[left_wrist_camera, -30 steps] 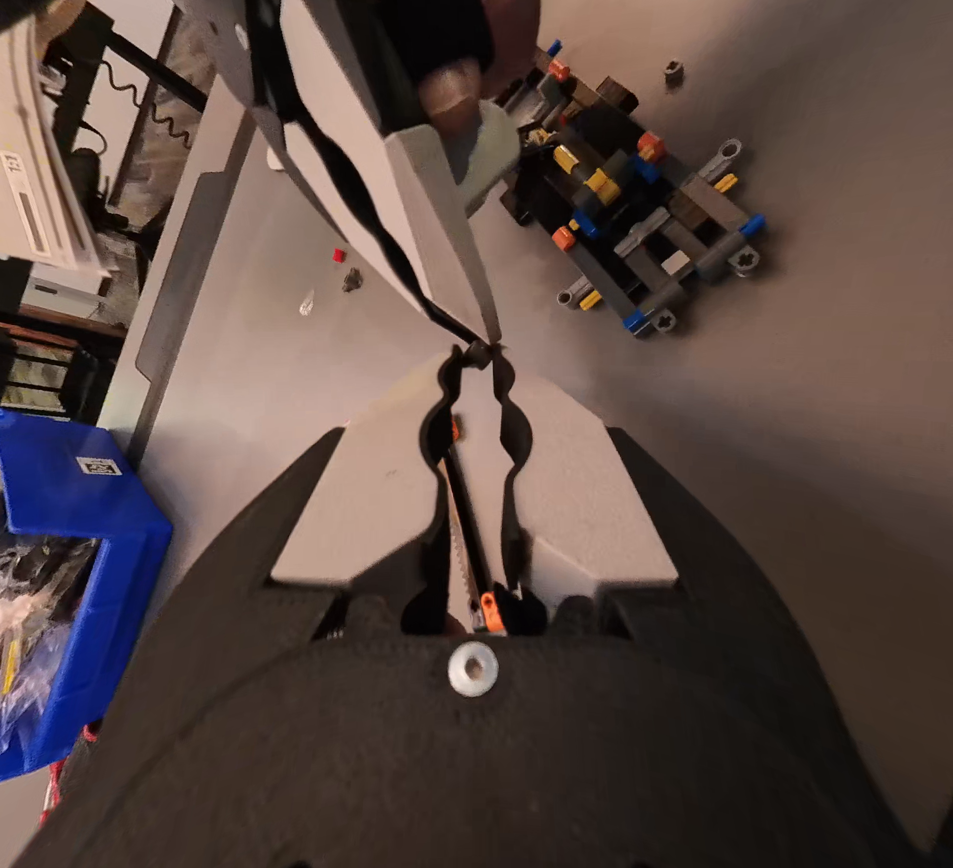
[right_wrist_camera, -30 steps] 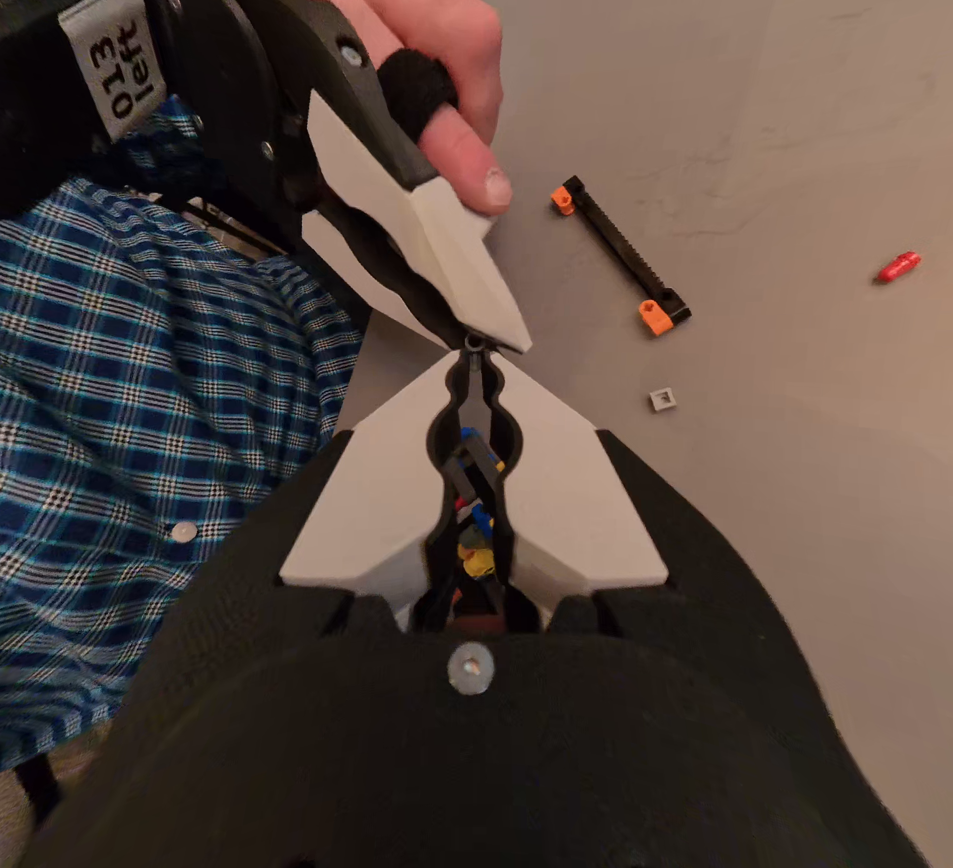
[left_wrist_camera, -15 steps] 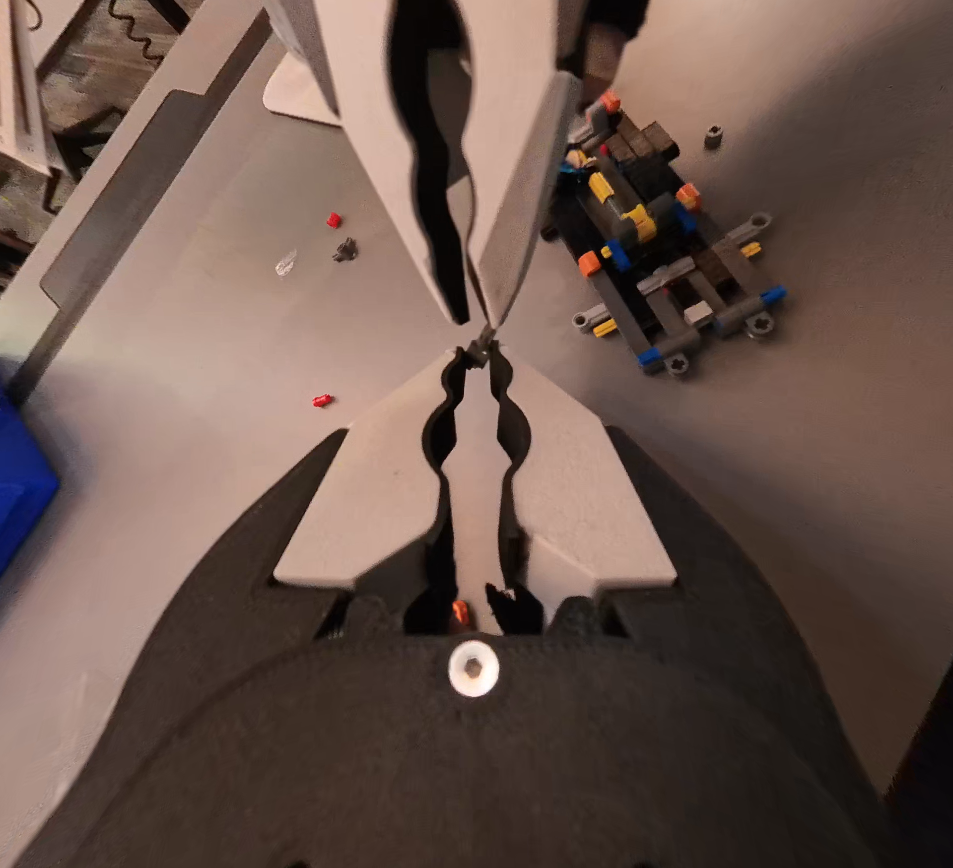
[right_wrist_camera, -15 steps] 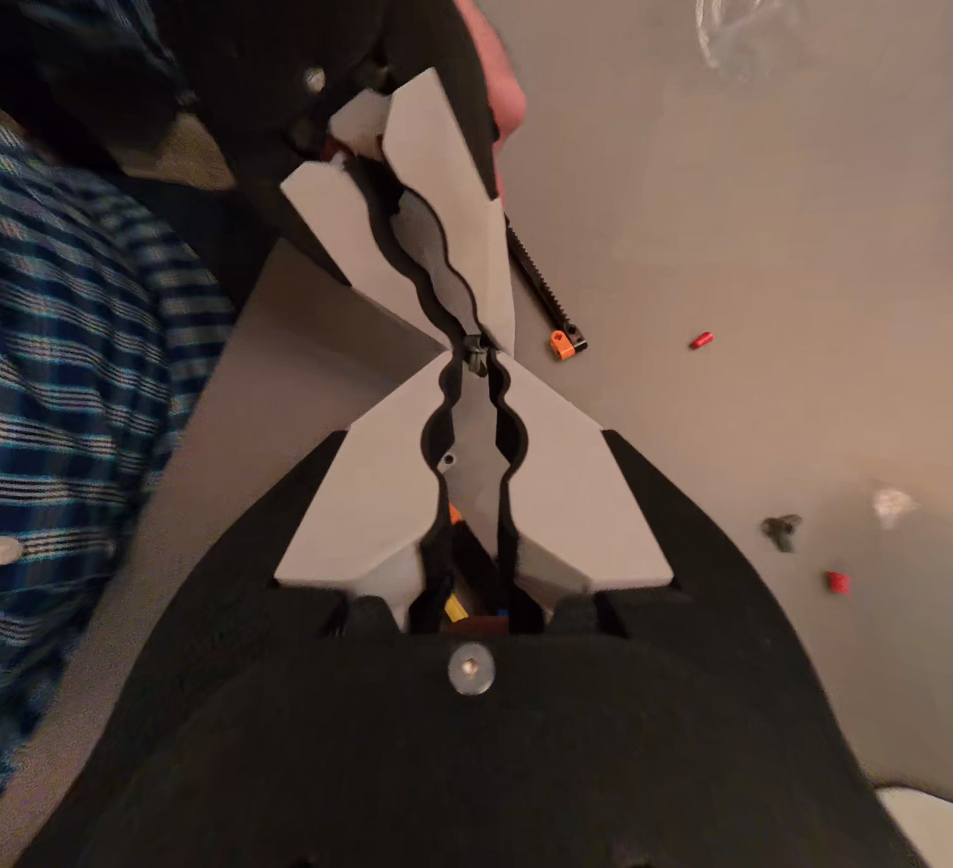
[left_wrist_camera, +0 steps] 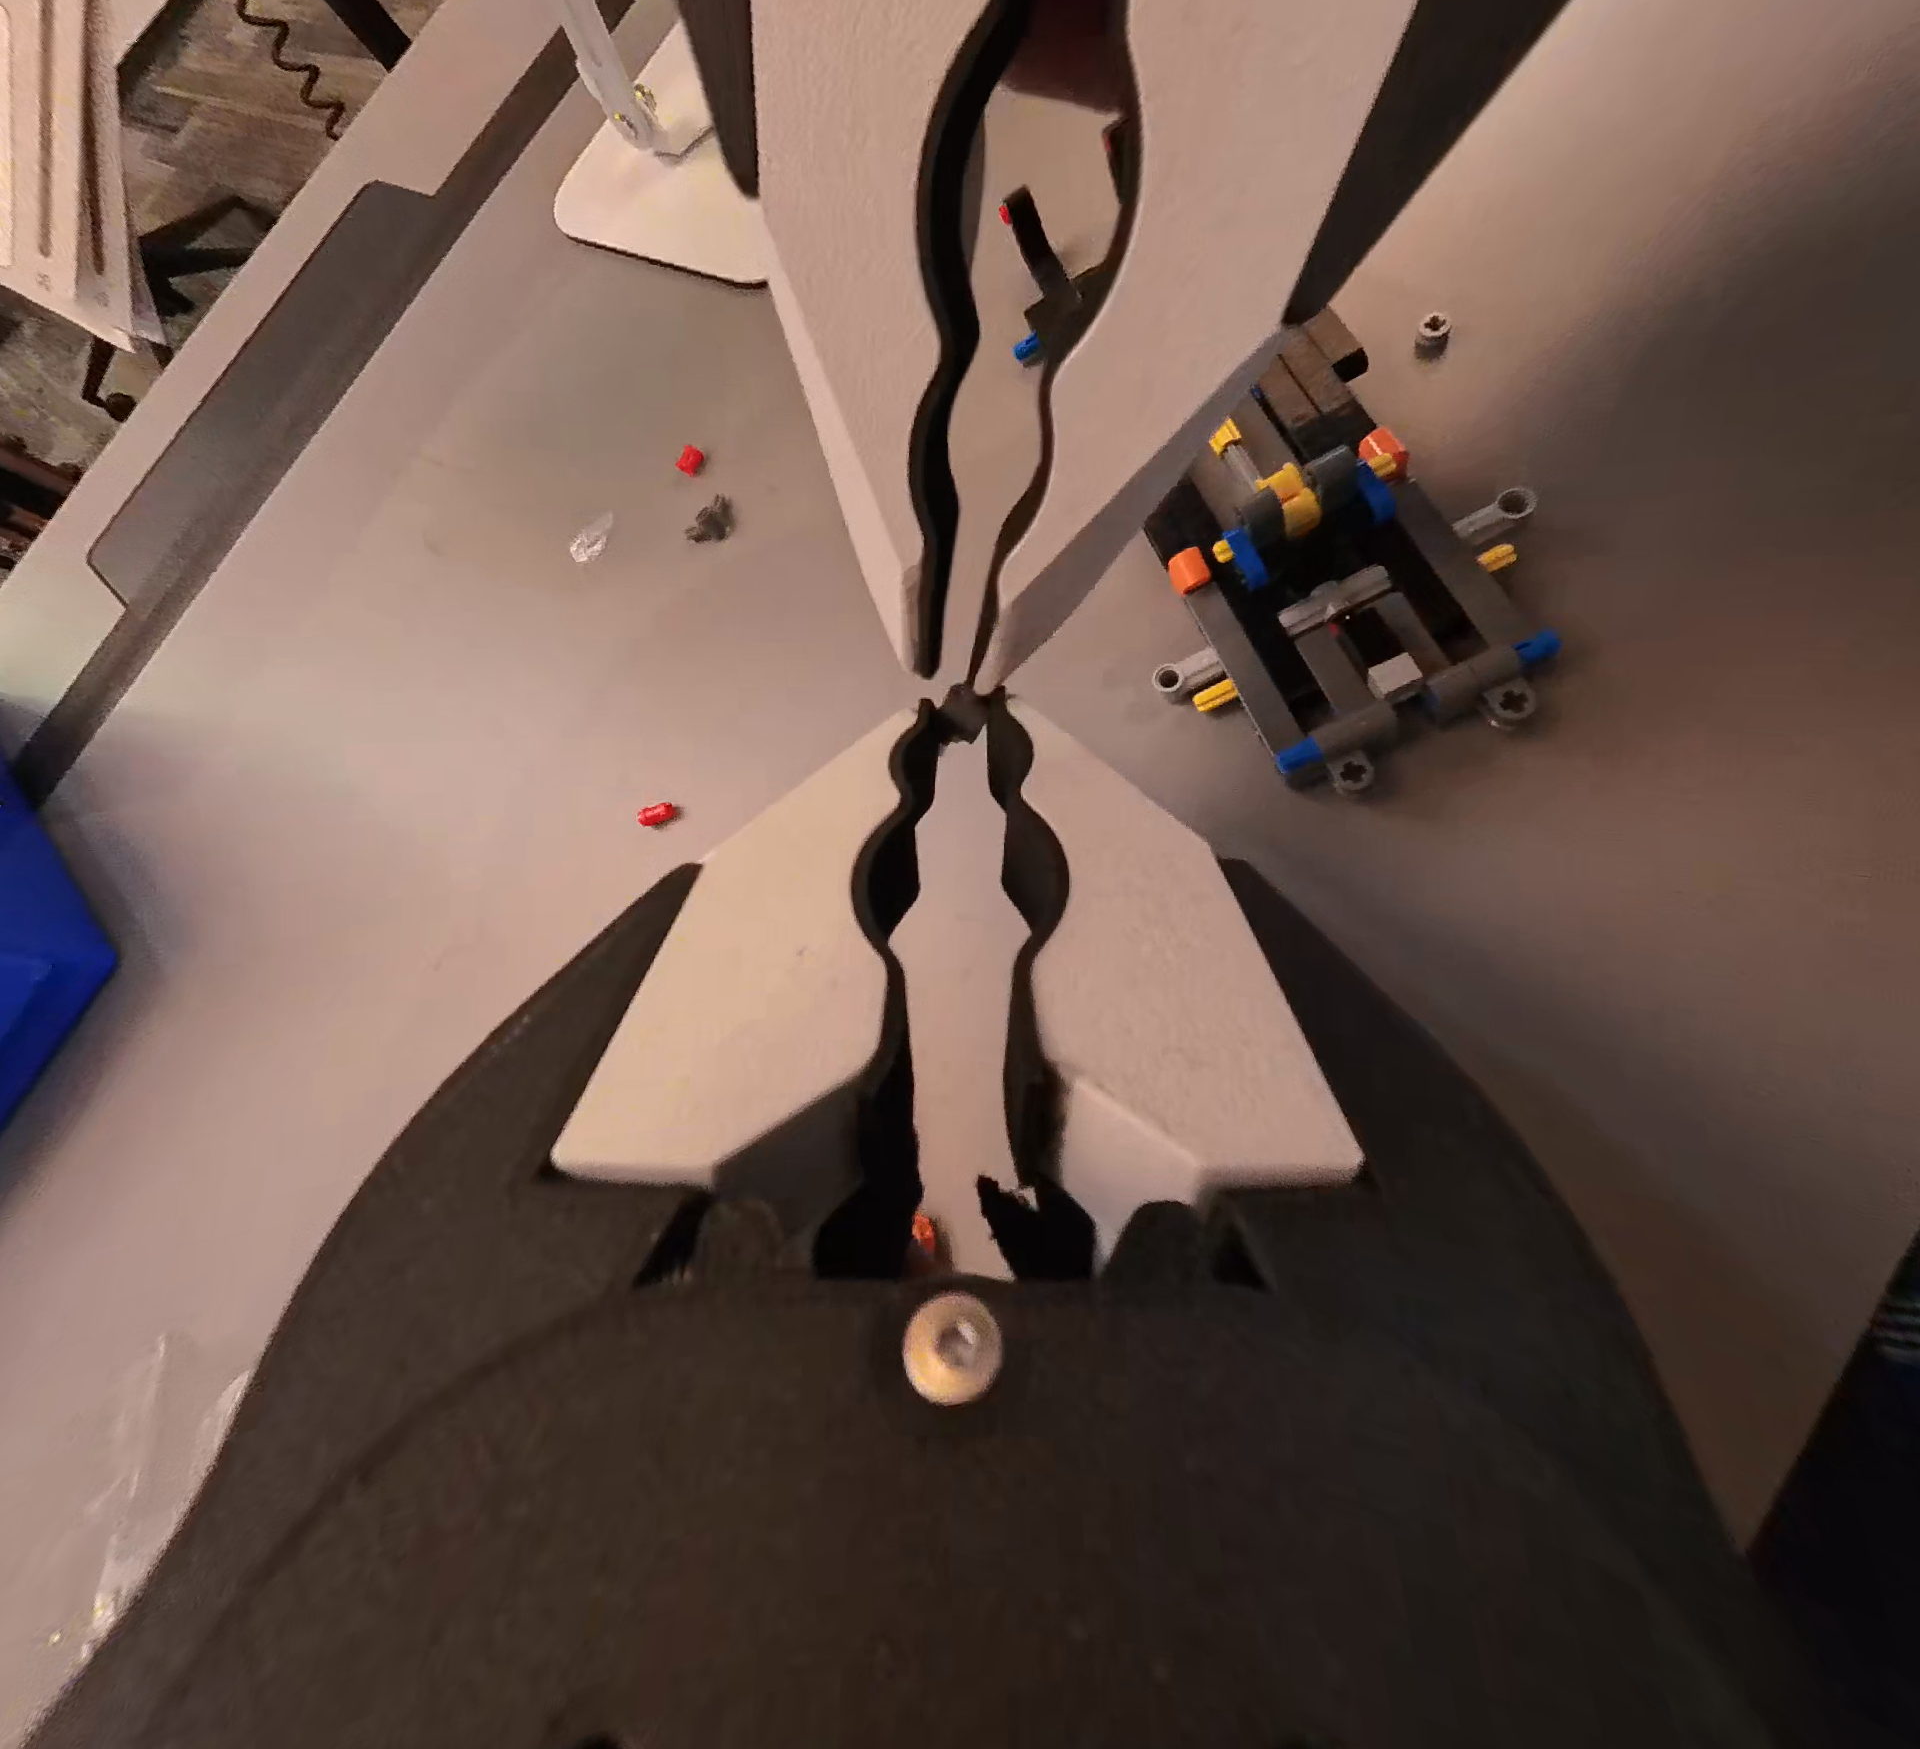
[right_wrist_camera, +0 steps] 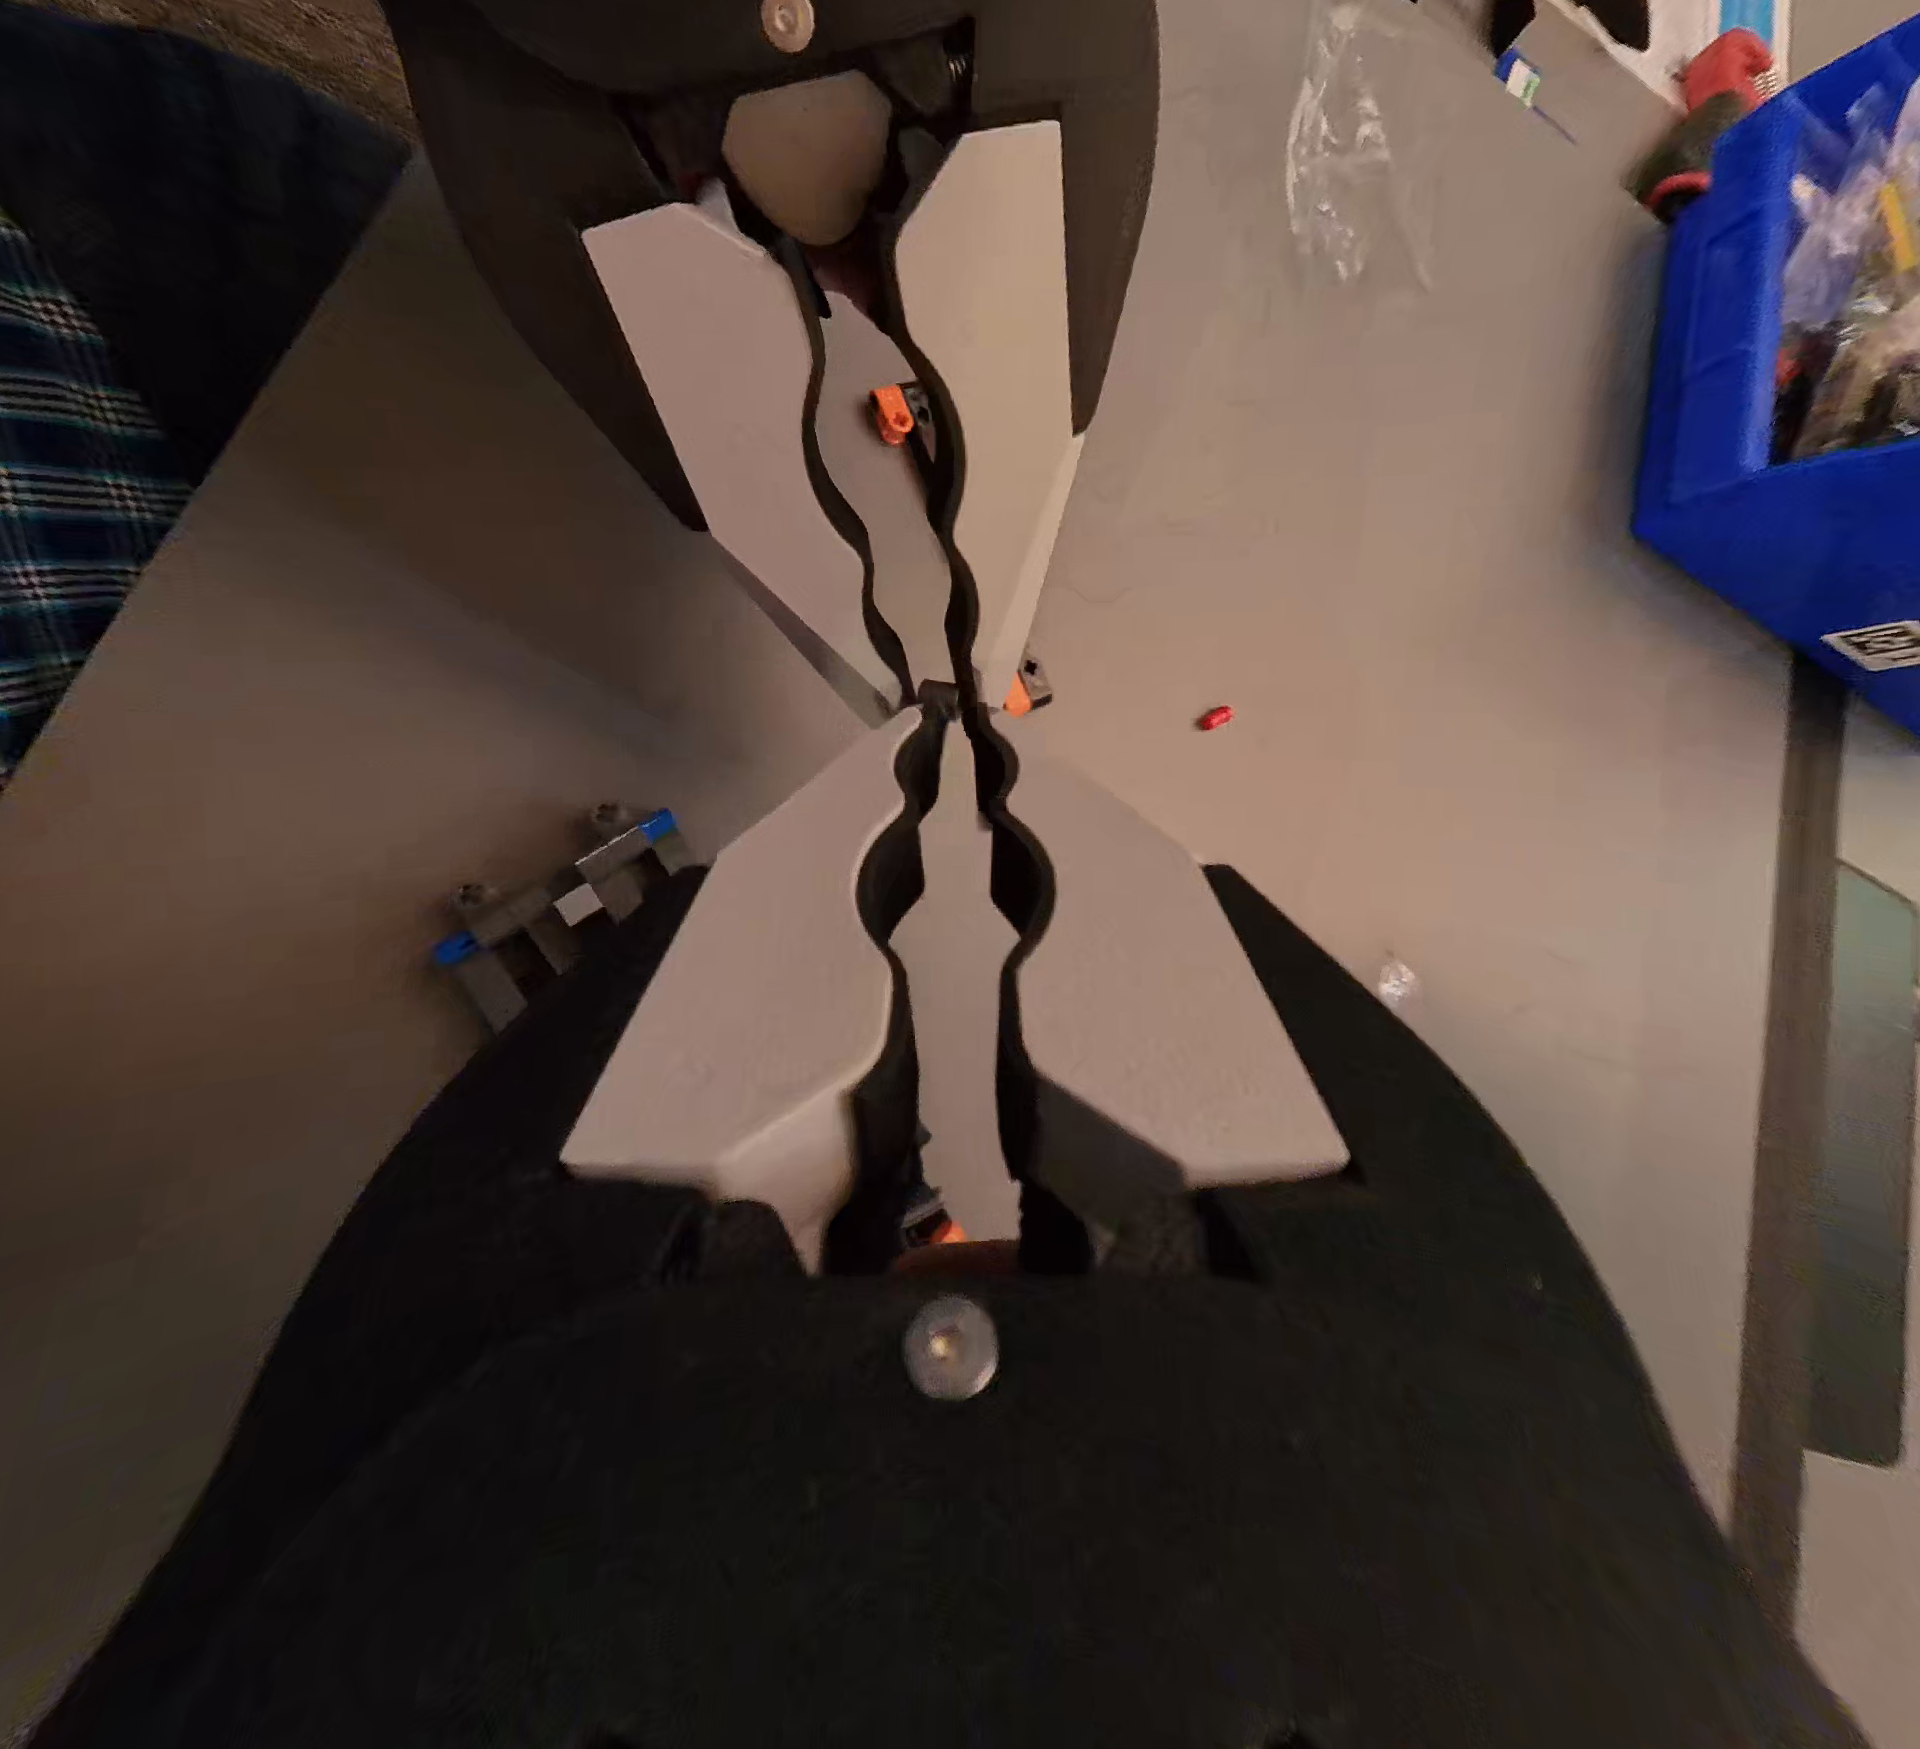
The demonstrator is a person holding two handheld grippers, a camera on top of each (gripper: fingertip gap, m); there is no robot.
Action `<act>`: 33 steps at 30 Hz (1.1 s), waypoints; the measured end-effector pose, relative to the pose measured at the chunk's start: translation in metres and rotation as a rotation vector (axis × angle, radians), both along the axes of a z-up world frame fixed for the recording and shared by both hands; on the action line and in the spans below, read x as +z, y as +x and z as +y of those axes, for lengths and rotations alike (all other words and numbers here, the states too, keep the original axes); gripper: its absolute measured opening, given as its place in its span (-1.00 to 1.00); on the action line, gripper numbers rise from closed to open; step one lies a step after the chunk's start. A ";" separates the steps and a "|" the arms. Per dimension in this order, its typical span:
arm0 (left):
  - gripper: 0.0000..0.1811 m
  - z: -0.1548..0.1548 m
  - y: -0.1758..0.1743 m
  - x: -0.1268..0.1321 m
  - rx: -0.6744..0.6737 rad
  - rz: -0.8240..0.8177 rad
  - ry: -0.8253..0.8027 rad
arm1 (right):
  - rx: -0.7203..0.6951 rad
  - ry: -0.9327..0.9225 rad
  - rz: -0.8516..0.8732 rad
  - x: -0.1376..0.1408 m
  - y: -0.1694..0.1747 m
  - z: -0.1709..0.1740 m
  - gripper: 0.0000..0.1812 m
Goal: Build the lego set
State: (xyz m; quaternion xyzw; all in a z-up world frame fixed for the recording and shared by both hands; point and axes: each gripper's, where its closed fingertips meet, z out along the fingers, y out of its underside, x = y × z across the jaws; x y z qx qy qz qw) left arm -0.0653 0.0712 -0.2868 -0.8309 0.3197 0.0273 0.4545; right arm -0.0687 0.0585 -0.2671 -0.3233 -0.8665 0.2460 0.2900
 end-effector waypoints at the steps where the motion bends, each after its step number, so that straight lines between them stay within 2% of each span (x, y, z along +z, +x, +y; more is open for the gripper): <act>1: -0.92 0.000 0.000 0.001 0.002 0.001 0.005 | 0.003 0.024 0.014 0.001 0.000 0.000 -0.96; 9: -0.92 0.002 -0.002 0.005 0.013 0.002 0.027 | 0.004 0.096 0.068 0.007 0.007 0.003 -0.95; 19: -0.92 0.003 0.000 0.003 0.009 0.002 0.024 | 0.012 0.199 0.073 -0.003 0.004 0.003 -0.99; 26: -0.91 0.003 -0.001 0.005 0.006 -0.043 0.016 | 0.021 0.099 0.060 0.000 0.004 0.004 -1.00; 33: -0.88 0.002 -0.020 -0.003 0.051 -0.040 -0.005 | 0.074 -0.051 0.008 -0.006 -0.010 0.007 -1.00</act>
